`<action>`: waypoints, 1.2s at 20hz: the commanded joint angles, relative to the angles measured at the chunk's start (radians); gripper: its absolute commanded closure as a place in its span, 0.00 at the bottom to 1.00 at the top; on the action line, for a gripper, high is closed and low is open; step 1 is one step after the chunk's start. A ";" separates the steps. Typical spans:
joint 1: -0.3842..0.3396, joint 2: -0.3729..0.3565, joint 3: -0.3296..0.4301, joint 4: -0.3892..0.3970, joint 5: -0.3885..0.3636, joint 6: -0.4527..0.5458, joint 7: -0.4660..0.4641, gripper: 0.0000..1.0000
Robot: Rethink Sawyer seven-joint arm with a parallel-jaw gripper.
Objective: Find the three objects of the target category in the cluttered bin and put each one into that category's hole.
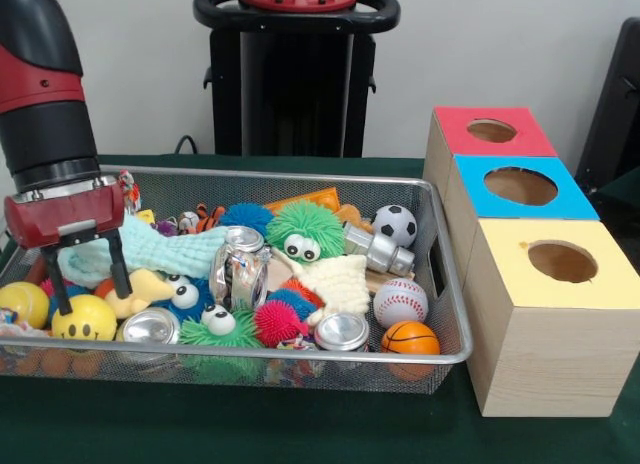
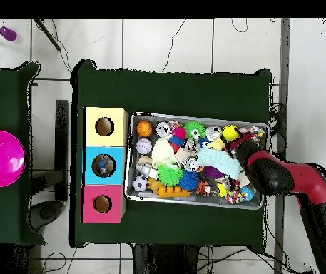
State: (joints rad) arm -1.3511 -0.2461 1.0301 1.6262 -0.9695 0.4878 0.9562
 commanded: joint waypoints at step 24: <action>0.037 -0.092 0.068 -0.070 -0.027 0.096 -0.435 0.00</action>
State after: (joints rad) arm -1.3396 -0.2959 1.0983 1.6267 -0.9695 0.4880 0.8805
